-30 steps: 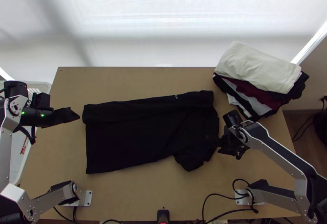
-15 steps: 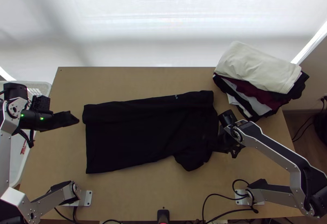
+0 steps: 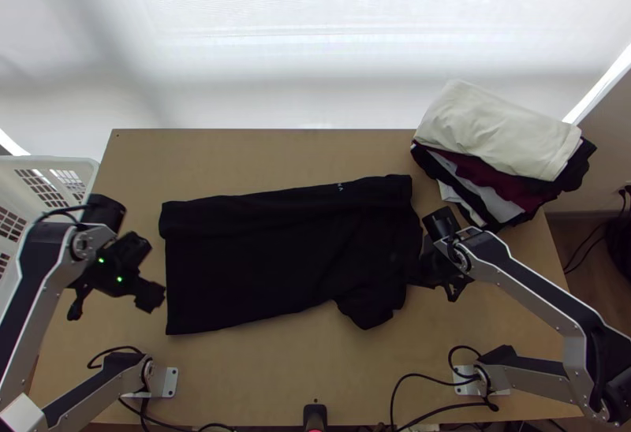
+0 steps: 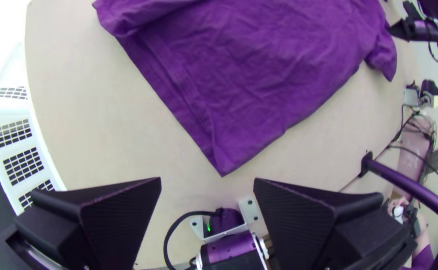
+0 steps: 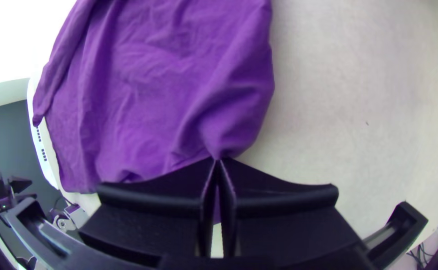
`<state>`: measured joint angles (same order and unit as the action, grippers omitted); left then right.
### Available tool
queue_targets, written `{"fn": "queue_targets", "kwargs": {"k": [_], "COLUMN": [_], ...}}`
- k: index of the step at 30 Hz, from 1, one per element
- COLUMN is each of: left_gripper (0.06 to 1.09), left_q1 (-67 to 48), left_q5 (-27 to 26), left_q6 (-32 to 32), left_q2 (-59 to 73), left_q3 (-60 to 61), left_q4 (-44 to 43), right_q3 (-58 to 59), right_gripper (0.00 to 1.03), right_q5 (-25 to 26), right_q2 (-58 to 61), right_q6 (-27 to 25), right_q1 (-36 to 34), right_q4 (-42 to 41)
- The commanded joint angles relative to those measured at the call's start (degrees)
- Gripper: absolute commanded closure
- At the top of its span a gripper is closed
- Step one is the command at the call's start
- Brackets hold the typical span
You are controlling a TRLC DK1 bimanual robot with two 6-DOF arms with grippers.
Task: Fold the t-shirt
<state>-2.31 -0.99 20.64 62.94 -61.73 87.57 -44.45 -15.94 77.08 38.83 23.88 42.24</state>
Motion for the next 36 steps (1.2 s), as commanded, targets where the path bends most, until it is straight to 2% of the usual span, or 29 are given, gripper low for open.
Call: {"fn": "queue_targets", "kwargs": {"k": [1,5,11,14,26,28,31,32,33,35,36], "left_gripper": [0.18,0.18,0.20,0.30,0.30,0.34,0.35,0.41,0.56,0.95,1.05], "left_q1": [-2.26,-2.88,-2.88,-2.88,-5.87,-6.57,-7.19,-7.36,-7.36,-7.36,-7.36], "left_q5": [1.79,1.79,1.26,0.56,0.20,0.20,0.12,0.03,-0.50,-1.64,-2.17], "left_q6": [1.33,4.14,3.97,3.35,0.01,-0.69,-1.13,-1.22,-1.57,-1.84,-1.75], "left_q2": [0.34,2.10,7.29,9.66,17.39,17.48,17.83,17.75,17.75,17.22,16.69], "left_q3": [5.48,10.76,12.52,13.66,18.84,19.55,20.34,20.51,20.51,20.16,20.07], "left_q4": [1.55,-1.00,-4.25,-7.59,-13.04,-13.74,-15.50,-16.29,-16.82,-17.35,-17.52], "right_q3": [-1.87,-2.84,-3.81,-3.98,-4.33,-4.42,-4.68,-4.77,-4.77,-4.68,-4.68], "right_gripper": [1.00,1.00,1.00,1.00,1.00,1.00,1.00,1.00,1.00,1.00,1.00], "right_q5": [-0.32,-0.32,-0.32,-0.32,-0.32,-0.32,-0.32,-0.32,-0.32,-0.32,-0.32], "right_q2": [-0.09,0.53,0.79,0.79,0.62,0.62,0.62,0.53,0.53,0.44,0.44], "right_q6": [0.99,0.99,1.16,1.25,1.16,1.16,1.25,1.25,1.16,1.16,1.16], "right_q1": [-0.41,-0.41,-0.41,-0.76,-1.73,-1.82,-1.82,-1.82,-1.82,-1.99,-2.08], "right_q4": [-0.31,-0.31,-0.23,-0.23,-0.23,-0.23,-0.23,-0.23,-0.23,-0.23,-0.23]}}
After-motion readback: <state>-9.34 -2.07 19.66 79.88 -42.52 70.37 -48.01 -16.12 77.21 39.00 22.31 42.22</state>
